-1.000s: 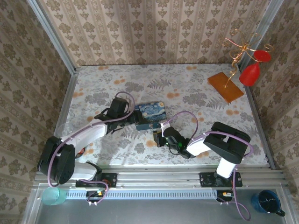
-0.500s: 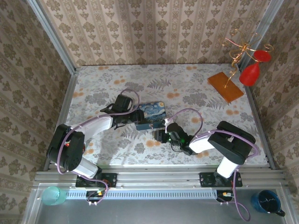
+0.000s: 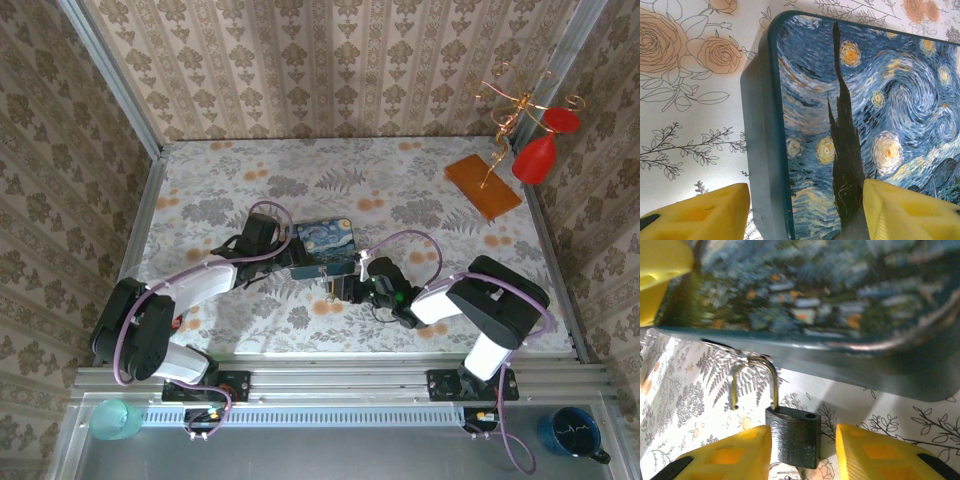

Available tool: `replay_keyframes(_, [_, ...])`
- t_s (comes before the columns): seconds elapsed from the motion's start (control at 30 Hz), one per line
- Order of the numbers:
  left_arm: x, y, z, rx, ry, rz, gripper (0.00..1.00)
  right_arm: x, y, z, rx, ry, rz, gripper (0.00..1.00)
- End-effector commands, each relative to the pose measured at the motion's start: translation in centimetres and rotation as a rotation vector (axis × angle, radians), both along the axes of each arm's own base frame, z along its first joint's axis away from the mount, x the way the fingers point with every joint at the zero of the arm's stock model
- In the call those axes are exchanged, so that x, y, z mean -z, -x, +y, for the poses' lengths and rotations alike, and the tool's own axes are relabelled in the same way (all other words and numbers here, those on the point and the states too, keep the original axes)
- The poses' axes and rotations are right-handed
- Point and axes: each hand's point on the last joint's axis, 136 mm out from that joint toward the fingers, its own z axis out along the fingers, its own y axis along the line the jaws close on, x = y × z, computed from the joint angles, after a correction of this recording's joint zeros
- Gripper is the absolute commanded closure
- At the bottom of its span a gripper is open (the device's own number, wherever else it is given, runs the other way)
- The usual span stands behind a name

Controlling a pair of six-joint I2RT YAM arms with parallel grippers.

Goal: Unlock the padlock with the key

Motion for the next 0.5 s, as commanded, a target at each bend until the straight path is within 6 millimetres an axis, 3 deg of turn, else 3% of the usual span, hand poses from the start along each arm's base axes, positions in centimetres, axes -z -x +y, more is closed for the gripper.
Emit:
replay_keyframes(0.0, [4.4, 3.3, 2.7, -0.03, -0.136, 0.149, 0.4, -0.1, -0.6, 1.1, -0.019, -0.047, 0.037, 0.6])
replay_keyframes(0.2, [4.4, 3.6, 2.3, -0.023, -0.128, 0.147, 0.4, 1.0, -0.4, 2.0, -0.055, -0.044, 0.096, 0.57])
replay_keyframes(0.47, [4.6, 3.7, 2.1, -0.024, -0.122, 0.148, 0.4, 2.8, -0.2, 1.7, -0.032, 0.033, 0.143, 0.56])
